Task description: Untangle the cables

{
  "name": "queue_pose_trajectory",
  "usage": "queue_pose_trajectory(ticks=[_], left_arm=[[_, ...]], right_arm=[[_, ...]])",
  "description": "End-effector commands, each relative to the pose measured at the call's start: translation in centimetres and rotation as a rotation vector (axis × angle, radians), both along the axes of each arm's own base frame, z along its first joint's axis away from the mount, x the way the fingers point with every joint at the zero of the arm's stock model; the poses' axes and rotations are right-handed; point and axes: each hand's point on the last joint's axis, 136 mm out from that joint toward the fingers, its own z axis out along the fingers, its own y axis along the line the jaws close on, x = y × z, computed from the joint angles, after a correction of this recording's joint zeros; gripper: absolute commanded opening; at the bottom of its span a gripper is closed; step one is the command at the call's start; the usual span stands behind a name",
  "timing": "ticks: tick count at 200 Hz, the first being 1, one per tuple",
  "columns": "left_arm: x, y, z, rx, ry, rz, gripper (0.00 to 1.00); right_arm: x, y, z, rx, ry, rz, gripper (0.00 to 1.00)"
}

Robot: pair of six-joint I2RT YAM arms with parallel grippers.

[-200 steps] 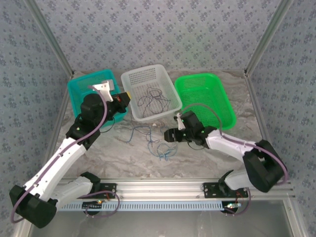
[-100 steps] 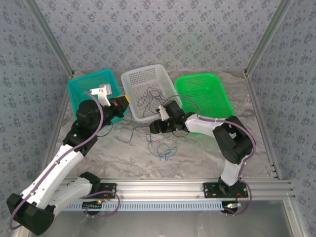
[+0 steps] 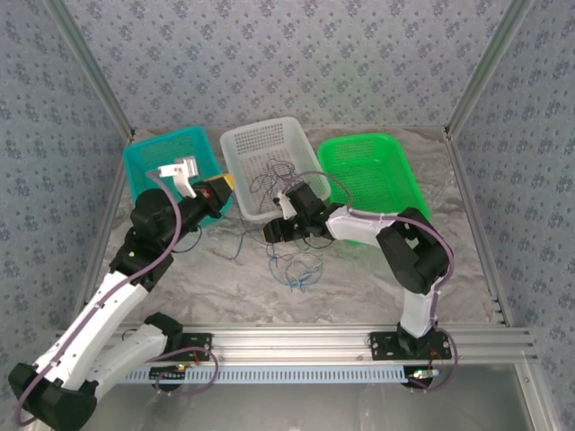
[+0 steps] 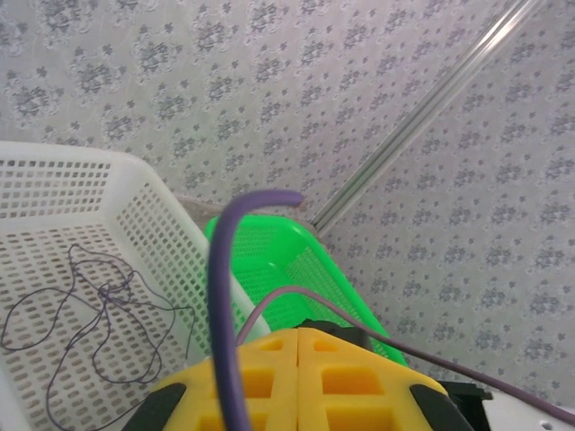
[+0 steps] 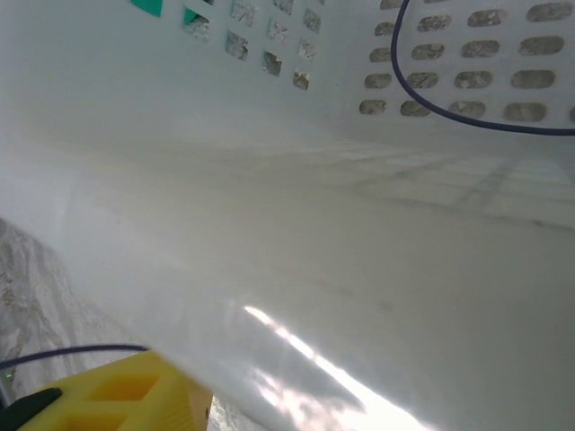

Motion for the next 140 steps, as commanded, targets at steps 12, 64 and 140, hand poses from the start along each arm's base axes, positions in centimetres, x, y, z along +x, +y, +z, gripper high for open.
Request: queue_pose_trajectory(ticks=[12, 64, 140], left_arm=[[-1.2, 0.2, 2.8, -0.077, -0.088, -0.031, 0.02], [-2.5, 0.9, 3.8, -0.113, -0.122, -0.031, 0.02], [-4.2, 1.1, 4.3, -0.148, -0.164, -0.057, 0.02]], right_arm=[[-1.0, 0.2, -2.3, -0.075, 0.031, 0.016, 0.49], [-1.3, -0.4, -2.0, -0.067, 0.014, -0.026, 0.49], [-1.9, -0.6, -1.0, -0.085, -0.018, -0.046, 0.49]])
